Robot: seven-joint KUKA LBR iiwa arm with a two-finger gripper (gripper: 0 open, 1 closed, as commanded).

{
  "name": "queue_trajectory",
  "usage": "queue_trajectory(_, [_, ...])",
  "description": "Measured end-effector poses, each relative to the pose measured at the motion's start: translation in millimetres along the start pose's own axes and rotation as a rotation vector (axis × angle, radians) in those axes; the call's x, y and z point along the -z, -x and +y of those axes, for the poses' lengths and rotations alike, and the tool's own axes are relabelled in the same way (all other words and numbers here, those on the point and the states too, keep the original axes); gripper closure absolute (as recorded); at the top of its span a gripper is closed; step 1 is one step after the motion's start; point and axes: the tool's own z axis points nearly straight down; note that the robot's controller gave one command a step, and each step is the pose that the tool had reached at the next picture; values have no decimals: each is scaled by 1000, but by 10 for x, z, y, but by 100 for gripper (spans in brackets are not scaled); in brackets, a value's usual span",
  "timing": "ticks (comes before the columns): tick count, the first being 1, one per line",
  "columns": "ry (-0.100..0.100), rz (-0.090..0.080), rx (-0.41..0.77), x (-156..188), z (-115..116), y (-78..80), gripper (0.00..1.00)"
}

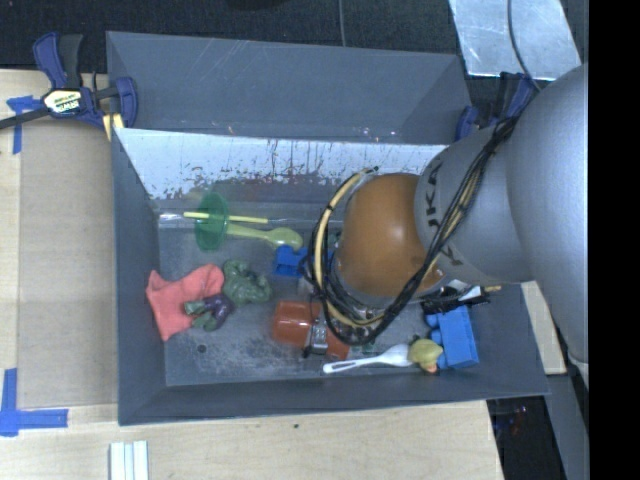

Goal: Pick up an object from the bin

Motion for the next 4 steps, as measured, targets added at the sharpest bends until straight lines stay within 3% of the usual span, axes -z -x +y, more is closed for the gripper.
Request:
queue_trajectory(1, [6,-9,126,211,60,-2,100])
queue_trajectory(2, [6,-9,126,211,60,-2,100])
queue_trajectory(3, [4,0,137,758,76,-14,100])
queue_trajectory(4, [5,-5,97,1409,71,143,100])
